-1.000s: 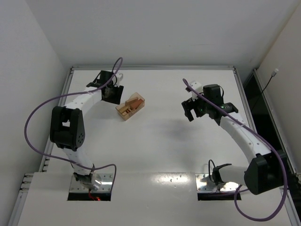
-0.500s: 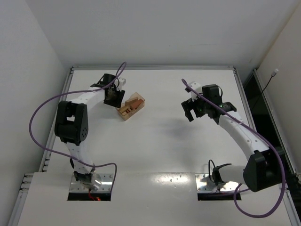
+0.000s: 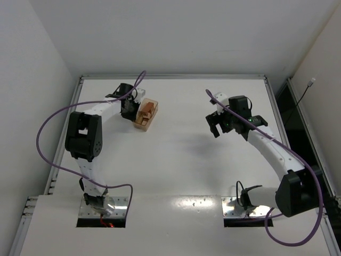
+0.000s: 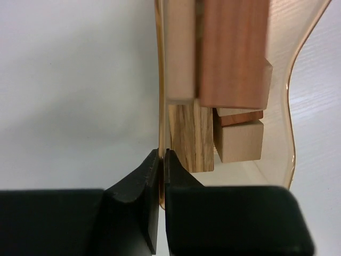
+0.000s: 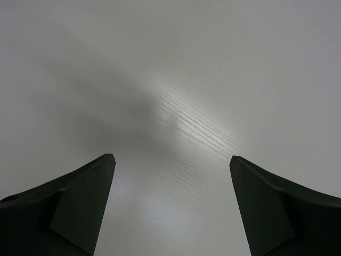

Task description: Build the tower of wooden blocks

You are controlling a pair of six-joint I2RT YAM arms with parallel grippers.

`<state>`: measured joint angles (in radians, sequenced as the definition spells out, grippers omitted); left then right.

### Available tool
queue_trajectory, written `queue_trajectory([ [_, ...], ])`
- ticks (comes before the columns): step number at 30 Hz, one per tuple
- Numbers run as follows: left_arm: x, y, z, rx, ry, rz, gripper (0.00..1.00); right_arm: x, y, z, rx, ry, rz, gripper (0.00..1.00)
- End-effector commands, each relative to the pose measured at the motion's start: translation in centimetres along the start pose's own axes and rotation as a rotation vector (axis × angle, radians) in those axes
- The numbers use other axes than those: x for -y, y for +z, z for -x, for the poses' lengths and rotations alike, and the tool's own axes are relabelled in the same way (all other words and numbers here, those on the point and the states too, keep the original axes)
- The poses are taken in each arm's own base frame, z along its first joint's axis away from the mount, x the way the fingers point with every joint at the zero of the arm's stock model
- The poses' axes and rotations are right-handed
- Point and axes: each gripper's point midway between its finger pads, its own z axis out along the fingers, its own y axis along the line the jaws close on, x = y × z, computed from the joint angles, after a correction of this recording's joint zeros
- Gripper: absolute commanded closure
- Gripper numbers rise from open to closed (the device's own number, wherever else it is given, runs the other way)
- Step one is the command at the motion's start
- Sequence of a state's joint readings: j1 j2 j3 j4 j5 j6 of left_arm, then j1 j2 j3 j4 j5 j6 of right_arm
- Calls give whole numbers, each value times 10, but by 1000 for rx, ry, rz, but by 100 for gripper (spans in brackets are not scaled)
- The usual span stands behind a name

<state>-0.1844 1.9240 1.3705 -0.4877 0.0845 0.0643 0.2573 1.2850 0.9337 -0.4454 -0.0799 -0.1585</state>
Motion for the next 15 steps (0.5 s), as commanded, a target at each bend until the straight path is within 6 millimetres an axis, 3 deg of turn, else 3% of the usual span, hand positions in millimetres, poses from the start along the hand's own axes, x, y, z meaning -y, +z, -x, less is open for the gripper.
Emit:
queue_trajectory([
  [1, -1, 1, 19, 51, 12, 8, 100, 8, -1, 17, 54, -15, -25, 14],
  [5, -1, -10, 24, 108, -39, 50, 100, 11, -1, 16, 52, -8, -32, 14],
  [6, -10, -22, 30, 146, -62, 109, 100, 10, -2, 14, 54, -8, -32, 14],
  [8, -8, -30, 31, 171, -91, 157, 100, 12, -5, 16, 60, -9, -44, 14],
  [14, -38, -65, 34, 226, -180, 368, 100, 11, -9, 14, 61, -9, -44, 14],
  [15, -31, -68, 33, 207, -155, 400, 100, 11, -9, 14, 61, -9, -44, 14],
])
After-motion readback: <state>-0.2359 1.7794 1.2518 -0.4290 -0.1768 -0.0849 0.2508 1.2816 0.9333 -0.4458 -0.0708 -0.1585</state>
